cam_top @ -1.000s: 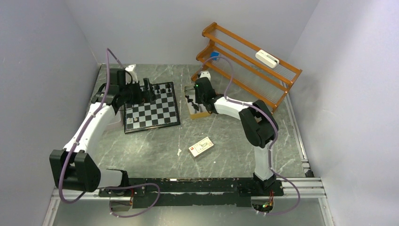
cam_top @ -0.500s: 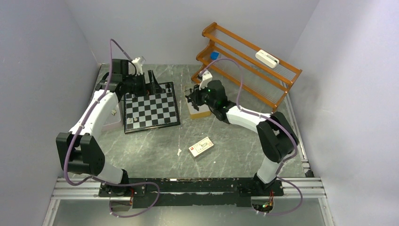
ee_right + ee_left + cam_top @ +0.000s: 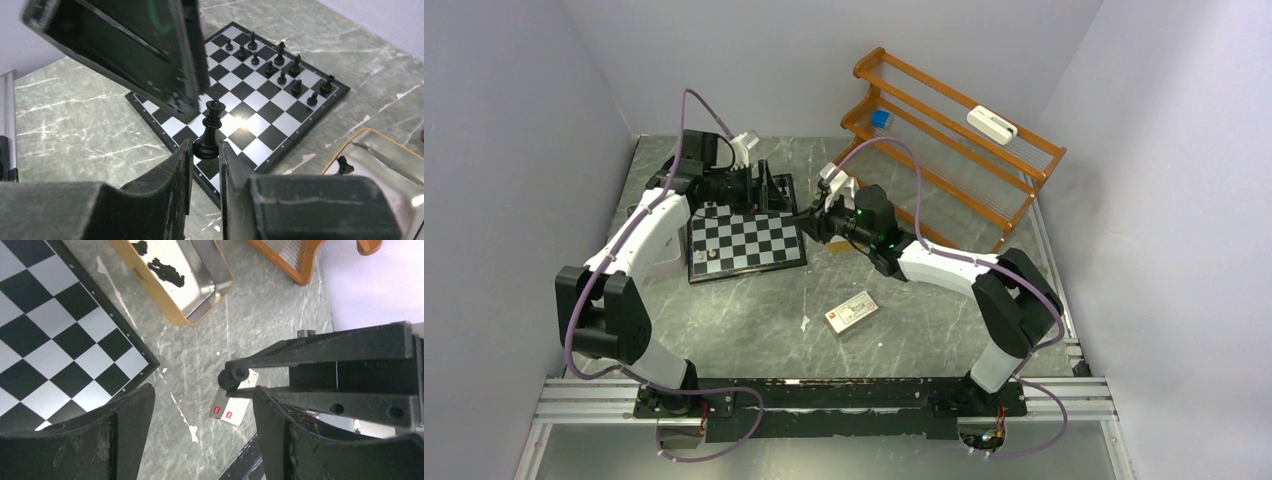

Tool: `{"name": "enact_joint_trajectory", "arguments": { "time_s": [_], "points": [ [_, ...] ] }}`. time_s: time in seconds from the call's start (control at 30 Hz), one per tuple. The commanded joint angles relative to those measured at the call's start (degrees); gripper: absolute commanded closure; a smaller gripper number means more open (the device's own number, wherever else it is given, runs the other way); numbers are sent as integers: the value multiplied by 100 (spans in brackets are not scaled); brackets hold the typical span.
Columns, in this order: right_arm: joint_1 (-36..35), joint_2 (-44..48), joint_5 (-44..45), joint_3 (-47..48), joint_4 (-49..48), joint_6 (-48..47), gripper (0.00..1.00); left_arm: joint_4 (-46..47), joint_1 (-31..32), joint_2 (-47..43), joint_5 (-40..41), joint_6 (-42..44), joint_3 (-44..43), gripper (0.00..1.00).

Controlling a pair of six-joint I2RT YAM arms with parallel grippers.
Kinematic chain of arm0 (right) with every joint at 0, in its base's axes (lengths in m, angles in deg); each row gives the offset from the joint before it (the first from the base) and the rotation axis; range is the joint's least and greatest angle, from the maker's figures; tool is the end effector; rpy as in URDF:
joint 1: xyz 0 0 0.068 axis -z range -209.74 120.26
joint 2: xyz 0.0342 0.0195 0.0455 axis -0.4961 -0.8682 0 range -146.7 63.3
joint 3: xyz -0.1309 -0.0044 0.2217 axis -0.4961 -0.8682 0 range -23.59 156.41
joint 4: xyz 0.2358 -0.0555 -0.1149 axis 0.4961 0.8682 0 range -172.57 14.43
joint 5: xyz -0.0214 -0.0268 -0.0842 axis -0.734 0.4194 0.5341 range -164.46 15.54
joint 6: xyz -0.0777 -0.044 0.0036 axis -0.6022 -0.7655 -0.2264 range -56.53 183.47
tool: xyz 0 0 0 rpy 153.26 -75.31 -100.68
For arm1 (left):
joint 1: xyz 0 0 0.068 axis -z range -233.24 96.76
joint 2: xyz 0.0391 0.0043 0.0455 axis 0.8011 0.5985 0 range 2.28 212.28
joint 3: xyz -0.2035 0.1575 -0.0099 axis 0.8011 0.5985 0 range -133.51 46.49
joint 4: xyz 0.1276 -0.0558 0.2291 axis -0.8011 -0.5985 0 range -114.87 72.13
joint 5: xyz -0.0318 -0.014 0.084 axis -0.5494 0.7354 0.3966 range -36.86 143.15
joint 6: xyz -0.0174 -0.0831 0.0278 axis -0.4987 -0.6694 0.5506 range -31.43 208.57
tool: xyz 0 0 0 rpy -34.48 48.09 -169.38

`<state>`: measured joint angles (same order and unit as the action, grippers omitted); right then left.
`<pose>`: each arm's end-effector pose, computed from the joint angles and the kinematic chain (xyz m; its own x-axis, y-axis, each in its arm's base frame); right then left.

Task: Set up the chess pieces on the board
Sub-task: Pick up the chess piece from the storage box.

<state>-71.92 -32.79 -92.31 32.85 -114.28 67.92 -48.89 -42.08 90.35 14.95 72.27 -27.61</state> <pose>0.3001 0.3049 0.2249 -0.1691 -0.0536 -0.9841 -0.8535 0.5073 0.1190 0.3508 -0.1192 0.2622 -0.8288 -0.0614 -0.5561 0.3630 0.6973 -0.6181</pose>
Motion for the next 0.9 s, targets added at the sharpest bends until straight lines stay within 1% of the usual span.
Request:
{"name": "enact_joint_trajectory", "arguments": {
  "time_s": [0.0,0.1,0.4,0.63,0.87],
  "points": [
    [-155,210,-96,-20,-297,-301,82,171,92,43,-495,-9,58,25],
    [-208,293,-78,-52,-350,-344,82,84,105,62,-453,69,-10,29],
    [-278,255,-61,42,-253,-401,82,-72,110,130,-680,247,-61,46],
    [-309,204,-96,81,-127,-619,82,-158,111,175,-764,293,-222,47],
    [-326,159,-112,95,-62,-682,82,-185,109,166,-838,282,-315,49]
  ]
}}
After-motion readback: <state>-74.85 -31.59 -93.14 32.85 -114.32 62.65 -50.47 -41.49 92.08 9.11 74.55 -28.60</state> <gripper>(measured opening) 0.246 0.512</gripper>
